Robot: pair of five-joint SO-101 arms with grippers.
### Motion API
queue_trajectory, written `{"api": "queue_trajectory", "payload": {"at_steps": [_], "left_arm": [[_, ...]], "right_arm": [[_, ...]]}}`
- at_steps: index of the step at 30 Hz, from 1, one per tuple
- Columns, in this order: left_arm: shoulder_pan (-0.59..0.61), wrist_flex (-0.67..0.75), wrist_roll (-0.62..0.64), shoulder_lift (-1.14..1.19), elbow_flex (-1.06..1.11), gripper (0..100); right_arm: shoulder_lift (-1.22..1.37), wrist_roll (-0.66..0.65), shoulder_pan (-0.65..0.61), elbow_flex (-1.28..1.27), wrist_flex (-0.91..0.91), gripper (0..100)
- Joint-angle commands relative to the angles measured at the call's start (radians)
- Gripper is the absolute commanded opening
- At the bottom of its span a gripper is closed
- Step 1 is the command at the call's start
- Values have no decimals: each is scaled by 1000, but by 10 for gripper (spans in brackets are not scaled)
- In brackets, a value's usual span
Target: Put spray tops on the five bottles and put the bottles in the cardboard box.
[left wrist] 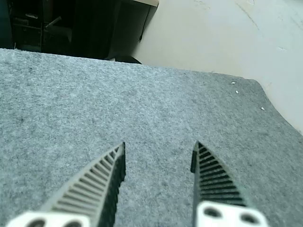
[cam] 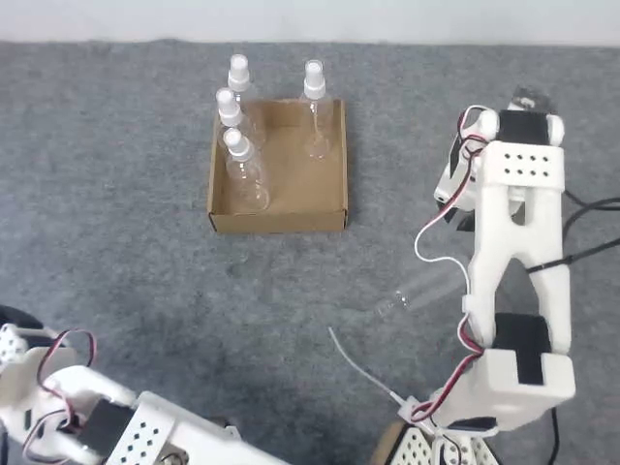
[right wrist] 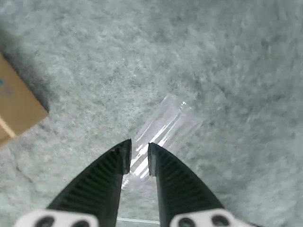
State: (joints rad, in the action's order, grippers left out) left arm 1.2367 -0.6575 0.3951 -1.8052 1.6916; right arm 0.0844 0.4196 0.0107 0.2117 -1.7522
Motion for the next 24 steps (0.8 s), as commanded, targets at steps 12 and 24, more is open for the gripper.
{"api": "queue_trajectory", "payload": {"at_steps": [12, 24], "left_arm": [[-5, 21, -5, 6, -5, 209], [-6, 25, -5, 6, -5, 209]], "right_arm": [[-97, -598, -4, 3, -33, 10], [-96, -1128, -33, -14, -21, 7]]}}
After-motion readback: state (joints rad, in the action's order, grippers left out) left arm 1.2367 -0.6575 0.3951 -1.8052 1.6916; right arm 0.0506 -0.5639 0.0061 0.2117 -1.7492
